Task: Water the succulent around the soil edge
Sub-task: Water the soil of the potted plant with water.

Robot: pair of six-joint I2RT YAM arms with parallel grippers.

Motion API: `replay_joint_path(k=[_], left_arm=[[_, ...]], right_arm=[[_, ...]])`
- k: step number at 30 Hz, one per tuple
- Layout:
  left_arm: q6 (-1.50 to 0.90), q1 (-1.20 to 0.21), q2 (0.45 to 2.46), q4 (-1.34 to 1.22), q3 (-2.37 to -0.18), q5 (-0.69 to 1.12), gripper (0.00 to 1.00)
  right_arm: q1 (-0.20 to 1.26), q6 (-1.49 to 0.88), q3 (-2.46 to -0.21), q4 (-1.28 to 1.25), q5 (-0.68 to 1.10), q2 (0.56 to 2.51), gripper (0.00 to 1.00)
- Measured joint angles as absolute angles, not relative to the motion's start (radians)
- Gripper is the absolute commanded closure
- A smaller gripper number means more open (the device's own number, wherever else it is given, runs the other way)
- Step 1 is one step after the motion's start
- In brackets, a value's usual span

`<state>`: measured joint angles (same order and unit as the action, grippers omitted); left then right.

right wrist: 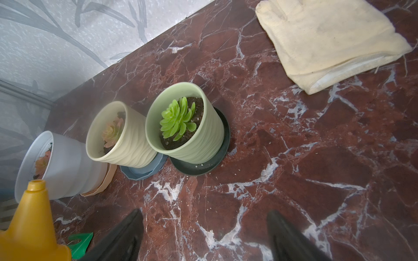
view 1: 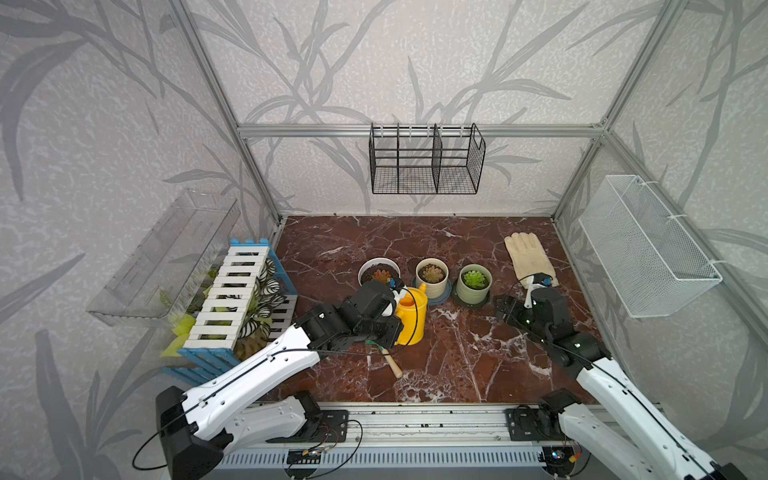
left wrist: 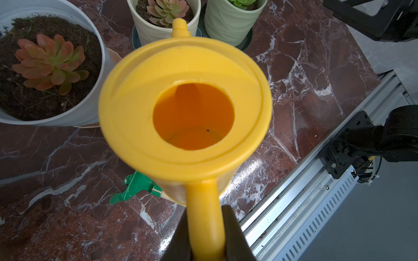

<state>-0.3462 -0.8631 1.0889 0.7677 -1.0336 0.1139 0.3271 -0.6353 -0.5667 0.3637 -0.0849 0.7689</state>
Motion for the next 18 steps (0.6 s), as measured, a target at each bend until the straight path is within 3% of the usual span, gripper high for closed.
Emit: replay_joint_path(k=[18], left_arm=[[-0.336, -0.851, 1.239, 0.760, -1.147, 0.123, 1.00]], right_arm=[[0.327, -0.635, -0.566, 0.364, -0.086, 0.763, 0.13]])
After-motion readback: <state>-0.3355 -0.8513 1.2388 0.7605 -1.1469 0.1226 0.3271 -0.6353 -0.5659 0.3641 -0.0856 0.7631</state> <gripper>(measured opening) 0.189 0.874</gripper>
